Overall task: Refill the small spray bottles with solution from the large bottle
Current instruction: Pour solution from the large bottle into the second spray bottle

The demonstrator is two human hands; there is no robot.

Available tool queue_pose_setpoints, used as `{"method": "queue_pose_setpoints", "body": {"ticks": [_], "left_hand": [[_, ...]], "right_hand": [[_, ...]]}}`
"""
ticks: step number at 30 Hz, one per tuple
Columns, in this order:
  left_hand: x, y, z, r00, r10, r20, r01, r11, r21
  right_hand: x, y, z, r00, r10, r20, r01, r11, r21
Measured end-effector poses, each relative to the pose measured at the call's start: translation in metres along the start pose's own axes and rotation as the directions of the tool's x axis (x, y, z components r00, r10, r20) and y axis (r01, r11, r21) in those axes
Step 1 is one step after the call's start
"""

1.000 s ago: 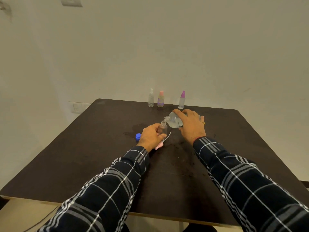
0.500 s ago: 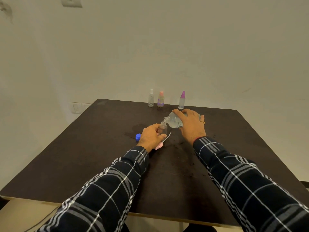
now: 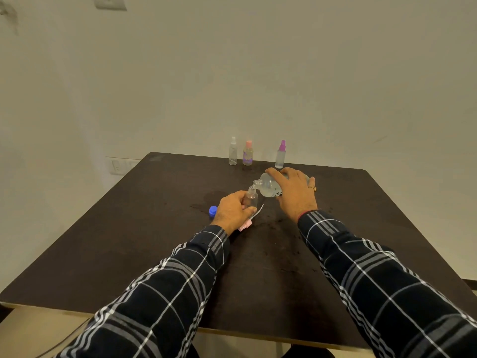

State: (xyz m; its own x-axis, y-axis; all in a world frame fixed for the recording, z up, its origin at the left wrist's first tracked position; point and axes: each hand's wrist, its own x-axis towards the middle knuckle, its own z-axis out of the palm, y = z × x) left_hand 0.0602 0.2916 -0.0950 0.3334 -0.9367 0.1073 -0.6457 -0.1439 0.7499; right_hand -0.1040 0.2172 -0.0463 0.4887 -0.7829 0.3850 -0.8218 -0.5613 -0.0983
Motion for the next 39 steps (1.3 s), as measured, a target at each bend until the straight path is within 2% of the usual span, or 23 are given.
{"method": "queue_pose_setpoints", "body": {"ticks": [30, 39], "left_hand": [[-0.0026, 0.0014, -0.0012, 1.000, 0.014, -0.017, -0.014, 1.000, 0.021], [-0.0029, 0.0031, -0.0010, 1.000, -0.001, 0.003, 0.001, 1.000, -0.020]], "right_hand": [[-0.0008, -0.0004, -0.0008, 1.000, -0.005, -0.003, 0.005, 1.000, -0.003], [-0.0006, 0.0004, 0.0003, 1.000, -0.004, -0.002, 0.004, 1.000, -0.003]]}}
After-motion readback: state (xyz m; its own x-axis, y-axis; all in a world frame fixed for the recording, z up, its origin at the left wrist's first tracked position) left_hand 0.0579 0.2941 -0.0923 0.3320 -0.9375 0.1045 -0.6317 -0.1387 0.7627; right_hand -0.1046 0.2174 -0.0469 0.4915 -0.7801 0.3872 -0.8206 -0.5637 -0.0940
